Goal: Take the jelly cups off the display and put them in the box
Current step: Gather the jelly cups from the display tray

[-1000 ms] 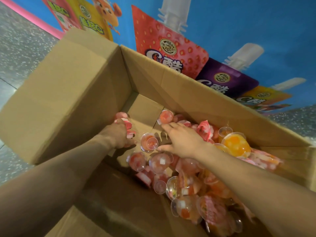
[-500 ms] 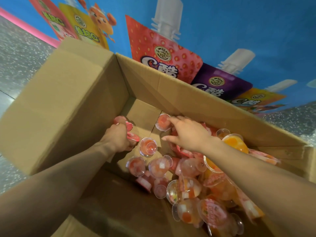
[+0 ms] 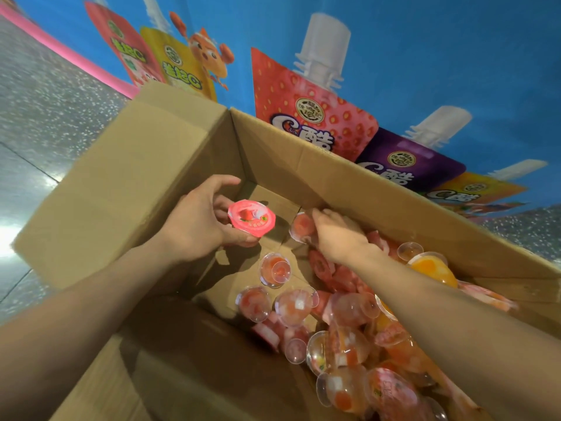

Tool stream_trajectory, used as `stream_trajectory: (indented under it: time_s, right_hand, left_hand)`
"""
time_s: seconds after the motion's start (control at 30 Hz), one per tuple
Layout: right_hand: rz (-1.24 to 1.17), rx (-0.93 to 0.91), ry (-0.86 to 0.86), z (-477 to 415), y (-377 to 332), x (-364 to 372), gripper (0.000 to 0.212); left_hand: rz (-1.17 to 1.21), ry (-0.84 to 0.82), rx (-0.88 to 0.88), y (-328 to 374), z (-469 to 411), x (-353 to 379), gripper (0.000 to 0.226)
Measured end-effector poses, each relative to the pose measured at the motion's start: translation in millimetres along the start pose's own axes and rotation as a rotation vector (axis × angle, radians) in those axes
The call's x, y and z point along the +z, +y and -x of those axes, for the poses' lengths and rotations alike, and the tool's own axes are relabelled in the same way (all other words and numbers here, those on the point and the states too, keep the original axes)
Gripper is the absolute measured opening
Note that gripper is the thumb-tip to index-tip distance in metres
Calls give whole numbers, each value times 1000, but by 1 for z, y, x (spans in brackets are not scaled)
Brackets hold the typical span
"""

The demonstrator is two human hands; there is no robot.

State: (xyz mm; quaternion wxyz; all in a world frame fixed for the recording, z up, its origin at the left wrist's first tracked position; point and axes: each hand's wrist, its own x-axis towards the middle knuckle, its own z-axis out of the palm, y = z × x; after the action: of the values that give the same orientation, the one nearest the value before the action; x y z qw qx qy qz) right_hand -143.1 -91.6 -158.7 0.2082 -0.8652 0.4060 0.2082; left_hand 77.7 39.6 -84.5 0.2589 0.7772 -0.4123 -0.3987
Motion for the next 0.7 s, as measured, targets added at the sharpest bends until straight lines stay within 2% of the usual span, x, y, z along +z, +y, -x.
stream_trajectory:
  time_s: [0.2, 0.37, 0.7]
  right_hand:
    - [132, 0, 32, -12, -7, 12, 45]
    - [255, 44, 53, -18, -11, 22, 35]
    - [326, 43, 105, -18, -20, 30, 40]
  left_hand:
    - [34, 23, 6, 3, 0, 4, 112]
    - [55, 18, -6, 8, 0, 7, 113]
    - [44, 55, 1, 12, 1, 4, 110]
